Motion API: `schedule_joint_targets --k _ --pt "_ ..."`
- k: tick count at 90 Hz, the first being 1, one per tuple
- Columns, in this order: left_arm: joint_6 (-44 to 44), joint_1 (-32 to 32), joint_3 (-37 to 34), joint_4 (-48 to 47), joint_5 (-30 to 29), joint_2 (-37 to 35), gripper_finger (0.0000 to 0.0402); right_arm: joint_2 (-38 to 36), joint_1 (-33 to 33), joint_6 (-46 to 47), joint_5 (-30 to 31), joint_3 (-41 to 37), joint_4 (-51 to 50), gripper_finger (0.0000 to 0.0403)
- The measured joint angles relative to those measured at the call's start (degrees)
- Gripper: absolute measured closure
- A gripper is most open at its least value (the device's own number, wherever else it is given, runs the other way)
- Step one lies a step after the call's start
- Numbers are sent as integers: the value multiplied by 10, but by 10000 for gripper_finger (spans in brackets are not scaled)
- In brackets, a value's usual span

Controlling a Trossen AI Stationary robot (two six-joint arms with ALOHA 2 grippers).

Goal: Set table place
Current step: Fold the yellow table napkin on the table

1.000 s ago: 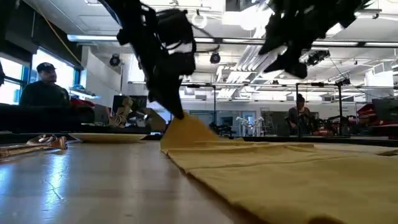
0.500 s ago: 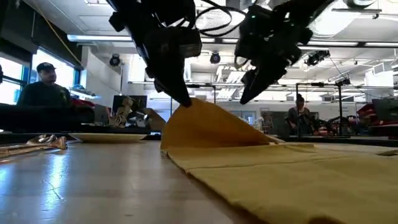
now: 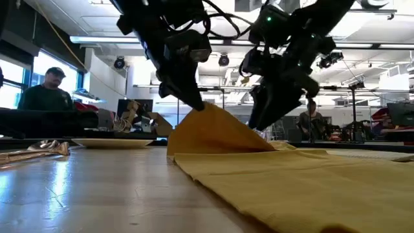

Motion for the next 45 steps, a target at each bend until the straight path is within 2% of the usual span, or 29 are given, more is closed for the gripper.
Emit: schedule_joint_targets --k 16,27,35,45 --pt "-32 5 0 -1 -1 -14 401 6 18 34 18 -22 56 174" --pt "-36 12 0 0 -1 -35 401 24 26 78 83 -26 55 183" --pt "-35 16 0 -3 -2 -47 401 30 28 117 117 -26 56 222" --pt "-26 22 0 -18 -2 -64 402 25 24 129 119 -20 32 309"
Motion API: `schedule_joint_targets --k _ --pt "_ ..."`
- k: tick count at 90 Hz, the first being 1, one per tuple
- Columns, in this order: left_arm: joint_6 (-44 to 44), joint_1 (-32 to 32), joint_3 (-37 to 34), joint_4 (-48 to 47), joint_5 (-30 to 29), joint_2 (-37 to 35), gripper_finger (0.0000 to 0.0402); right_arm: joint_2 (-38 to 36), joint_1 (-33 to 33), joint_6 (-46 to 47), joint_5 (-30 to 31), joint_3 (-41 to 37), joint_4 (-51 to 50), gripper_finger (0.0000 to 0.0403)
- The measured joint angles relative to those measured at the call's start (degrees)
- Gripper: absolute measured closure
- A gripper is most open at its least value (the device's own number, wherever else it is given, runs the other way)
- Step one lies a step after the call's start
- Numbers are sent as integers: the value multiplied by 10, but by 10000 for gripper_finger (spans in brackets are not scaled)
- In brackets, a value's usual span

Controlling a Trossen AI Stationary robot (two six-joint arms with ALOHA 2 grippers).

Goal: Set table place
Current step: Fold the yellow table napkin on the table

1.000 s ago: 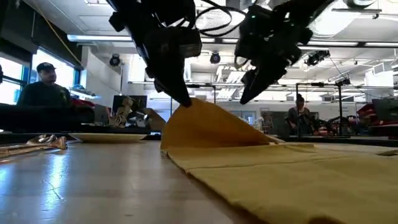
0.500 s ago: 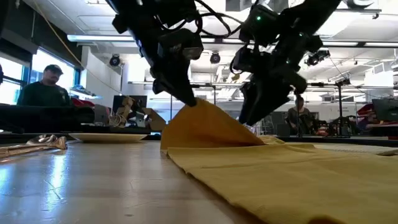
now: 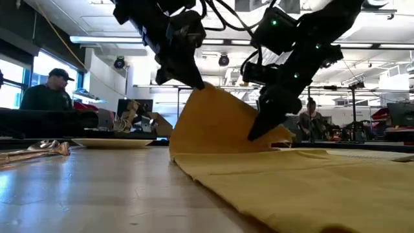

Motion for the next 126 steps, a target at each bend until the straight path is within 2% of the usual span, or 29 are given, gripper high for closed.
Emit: schedule_joint_targets --k 6,11,20,26,39,45,58,72,86,103,117,126 --pt "6 4 0 -15 -2 -12 402 -12 -3 0 0 26 -67 370" --pt "14 7 0 -27 -9 -26 402 -22 -8 -3 0 60 -127 390" --pt "30 22 0 -34 -43 -63 402 -38 -27 -15 3 129 -223 400" --pt "45 38 0 -31 -74 -91 402 -44 -44 -38 29 183 -264 402" --pt "105 92 44 -34 -145 -137 401 -44 -93 -93 167 310 -336 403" --pt "143 115 76 -33 -151 -146 401 -44 -113 -125 206 373 -352 403" --pt "222 130 158 -40 -133 -147 401 -45 -130 -162 209 504 -414 403" --pt "245 94 211 -46 -120 -147 401 -45 -99 -133 173 595 -500 403" --pt "227 24 219 -67 -117 -147 401 -45 -37 -68 105 616 -536 403" --pt "129 -74 219 -167 -116 -114 401 -45 43 79 -23 552 -543 403" --pt "56 -146 219 -155 -61 -77 401 -45 105 166 -153 508 -526 403" --pt "21 -183 219 -158 -45 -44 401 -45 135 196 -201 470 -495 403"
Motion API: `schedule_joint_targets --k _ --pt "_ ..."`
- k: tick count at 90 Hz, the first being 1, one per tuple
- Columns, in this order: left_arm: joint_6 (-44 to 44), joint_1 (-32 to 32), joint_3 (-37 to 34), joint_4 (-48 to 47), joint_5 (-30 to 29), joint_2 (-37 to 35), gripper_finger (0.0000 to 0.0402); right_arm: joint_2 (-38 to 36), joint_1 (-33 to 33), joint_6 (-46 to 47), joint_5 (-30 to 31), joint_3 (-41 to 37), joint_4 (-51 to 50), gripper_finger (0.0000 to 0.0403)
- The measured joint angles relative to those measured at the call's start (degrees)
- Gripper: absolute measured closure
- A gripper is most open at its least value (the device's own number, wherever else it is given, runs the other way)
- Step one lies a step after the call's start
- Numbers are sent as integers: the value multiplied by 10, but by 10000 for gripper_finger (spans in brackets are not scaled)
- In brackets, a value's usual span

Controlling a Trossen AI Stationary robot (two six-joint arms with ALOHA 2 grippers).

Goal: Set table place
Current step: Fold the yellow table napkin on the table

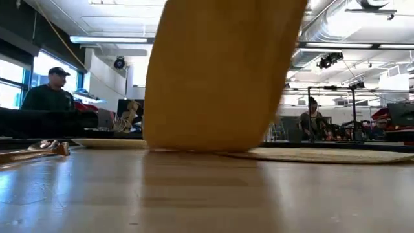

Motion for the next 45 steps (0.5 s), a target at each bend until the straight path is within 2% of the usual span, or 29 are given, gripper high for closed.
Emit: schedule_joint_targets --k 23,45 --pt "-50 -32 0 -13 -6 64 401 0 4 30 -34 -141 131 403" --pt "-85 -32 0 -128 -27 83 401 2 -46 5 -44 -246 250 403"
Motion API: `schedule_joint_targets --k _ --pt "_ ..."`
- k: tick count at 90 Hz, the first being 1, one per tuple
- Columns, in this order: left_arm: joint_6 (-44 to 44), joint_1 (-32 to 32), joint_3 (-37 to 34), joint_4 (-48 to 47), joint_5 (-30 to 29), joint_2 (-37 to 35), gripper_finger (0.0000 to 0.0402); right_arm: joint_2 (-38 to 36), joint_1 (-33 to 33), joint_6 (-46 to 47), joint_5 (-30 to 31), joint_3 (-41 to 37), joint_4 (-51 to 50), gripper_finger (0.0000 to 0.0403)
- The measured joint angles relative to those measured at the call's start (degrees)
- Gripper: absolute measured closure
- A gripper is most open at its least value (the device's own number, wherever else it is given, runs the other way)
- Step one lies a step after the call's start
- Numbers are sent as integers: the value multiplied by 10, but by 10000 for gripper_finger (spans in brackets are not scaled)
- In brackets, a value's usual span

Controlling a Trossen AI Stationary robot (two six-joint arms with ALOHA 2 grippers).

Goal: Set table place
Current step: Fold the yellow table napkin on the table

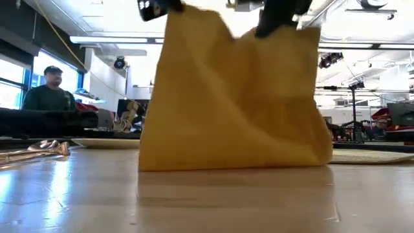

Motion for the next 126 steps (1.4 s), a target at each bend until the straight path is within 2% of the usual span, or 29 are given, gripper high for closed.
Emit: schedule_joint_targets --k 15,36,46,61,81,97,110,126 --pt "-11 -5 -17 -78 -79 15 401 9 -35 -47 28 -31 26 403" --pt "-30 9 -104 -36 -144 15 401 38 -84 -183 79 -30 36 403" --pt "-30 24 -131 -8 -168 15 401 45 -98 -211 105 -30 28 403" --pt "-6 49 -149 38 -161 15 401 46 -106 -228 123 -4 -33 403" --pt "-8 67 -178 43 -160 15 401 60 -108 -340 196 0 -17 403" --pt "-12 72 -185 41 -105 12 401 88 -112 -367 195 -1 -14 403" --pt "-60 70 -172 38 -45 1 401 93 -112 -382 194 -1 -5 403" --pt "-69 74 -189 55 -50 6 401 95 -122 -389 197 0 18 403"
